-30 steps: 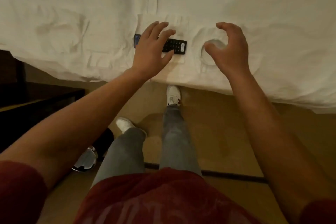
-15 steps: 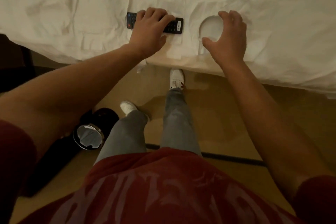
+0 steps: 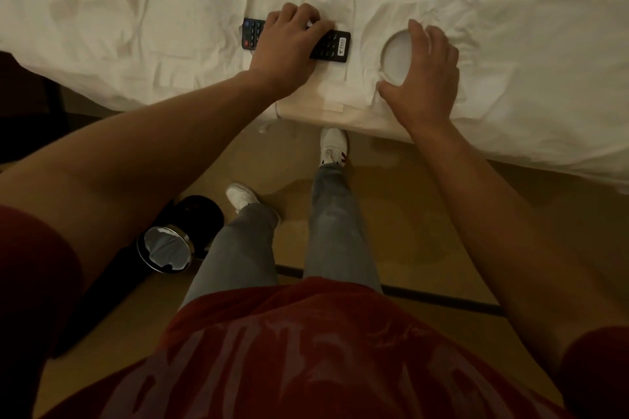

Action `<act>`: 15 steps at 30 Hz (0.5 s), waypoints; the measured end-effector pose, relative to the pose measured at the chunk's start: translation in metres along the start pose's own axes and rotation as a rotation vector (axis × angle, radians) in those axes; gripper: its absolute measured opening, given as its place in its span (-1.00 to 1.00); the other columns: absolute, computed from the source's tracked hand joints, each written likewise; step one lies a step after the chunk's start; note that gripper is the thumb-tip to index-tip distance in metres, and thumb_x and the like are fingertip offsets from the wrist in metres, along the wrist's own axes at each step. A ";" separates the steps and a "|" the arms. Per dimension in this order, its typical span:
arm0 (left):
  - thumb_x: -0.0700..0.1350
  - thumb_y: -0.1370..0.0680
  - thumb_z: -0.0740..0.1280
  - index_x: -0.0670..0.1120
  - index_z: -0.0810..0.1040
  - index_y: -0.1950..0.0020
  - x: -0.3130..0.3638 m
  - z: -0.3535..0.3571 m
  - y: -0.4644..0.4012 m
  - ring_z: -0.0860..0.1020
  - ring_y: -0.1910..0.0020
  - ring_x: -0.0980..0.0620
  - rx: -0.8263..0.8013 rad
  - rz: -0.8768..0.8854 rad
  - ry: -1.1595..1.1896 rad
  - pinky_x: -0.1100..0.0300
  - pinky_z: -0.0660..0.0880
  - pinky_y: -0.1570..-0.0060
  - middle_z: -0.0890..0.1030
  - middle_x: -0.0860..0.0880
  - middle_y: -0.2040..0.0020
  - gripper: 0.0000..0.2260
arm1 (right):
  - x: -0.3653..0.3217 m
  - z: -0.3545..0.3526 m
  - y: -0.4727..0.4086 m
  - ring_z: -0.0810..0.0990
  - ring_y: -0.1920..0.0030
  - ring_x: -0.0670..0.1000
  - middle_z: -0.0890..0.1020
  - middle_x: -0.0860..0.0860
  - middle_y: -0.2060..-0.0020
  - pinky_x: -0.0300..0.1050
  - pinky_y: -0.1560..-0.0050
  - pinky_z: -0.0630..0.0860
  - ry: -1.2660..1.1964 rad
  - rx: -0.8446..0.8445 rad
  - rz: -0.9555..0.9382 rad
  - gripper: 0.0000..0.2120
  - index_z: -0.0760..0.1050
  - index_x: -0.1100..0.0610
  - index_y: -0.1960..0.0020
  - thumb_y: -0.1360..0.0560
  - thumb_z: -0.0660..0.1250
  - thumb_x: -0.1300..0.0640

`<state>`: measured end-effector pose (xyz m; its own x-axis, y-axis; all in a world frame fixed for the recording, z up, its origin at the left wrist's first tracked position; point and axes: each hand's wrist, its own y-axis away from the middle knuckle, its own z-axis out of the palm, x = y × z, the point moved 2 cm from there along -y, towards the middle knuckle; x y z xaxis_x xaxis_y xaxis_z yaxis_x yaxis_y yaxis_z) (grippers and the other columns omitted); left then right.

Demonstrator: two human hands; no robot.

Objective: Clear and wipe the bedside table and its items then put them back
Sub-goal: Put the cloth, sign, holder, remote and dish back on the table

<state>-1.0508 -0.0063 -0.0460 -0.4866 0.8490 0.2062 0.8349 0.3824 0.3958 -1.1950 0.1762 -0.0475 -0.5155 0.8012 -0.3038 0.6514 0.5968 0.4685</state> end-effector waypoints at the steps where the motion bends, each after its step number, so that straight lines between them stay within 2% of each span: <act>1: -0.06 -0.59 0.25 -0.04 0.41 -0.50 0.000 -0.001 0.000 0.41 -0.33 -0.23 0.001 0.003 0.005 -0.10 0.33 -0.33 0.47 -0.15 -0.37 -0.55 | 0.000 -0.001 -0.001 0.28 -0.53 0.18 0.28 0.09 -0.57 0.12 -0.41 0.36 -0.004 0.005 0.003 -0.11 0.18 -0.03 -0.63 -0.41 0.52 -0.12; 10: -0.05 -0.61 0.26 -0.02 0.41 -0.50 -0.004 -0.011 0.005 0.43 -0.29 -0.22 0.022 0.028 0.047 -0.08 0.36 -0.28 0.48 -0.16 -0.33 -0.56 | -0.001 -0.012 0.000 0.35 -0.47 0.15 0.36 0.07 -0.50 0.06 -0.41 0.39 -0.083 0.063 0.009 -0.20 0.28 -0.02 -0.58 -0.39 0.46 -0.08; 15: -0.05 -0.60 0.28 -0.03 0.44 -0.49 -0.003 -0.026 0.013 0.45 -0.27 -0.20 0.120 0.018 0.108 -0.08 0.40 -0.26 0.50 -0.16 -0.31 -0.55 | -0.004 -0.025 0.001 0.40 -0.44 0.07 0.39 0.05 -0.46 -0.15 -0.29 0.39 -0.215 0.139 0.039 -0.18 0.31 -0.01 -0.57 -0.37 0.49 -0.10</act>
<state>-1.0449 -0.0128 -0.0181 -0.4902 0.8147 0.3097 0.8656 0.4133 0.2829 -1.2065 0.1724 -0.0249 -0.3681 0.8059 -0.4637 0.7467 0.5534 0.3691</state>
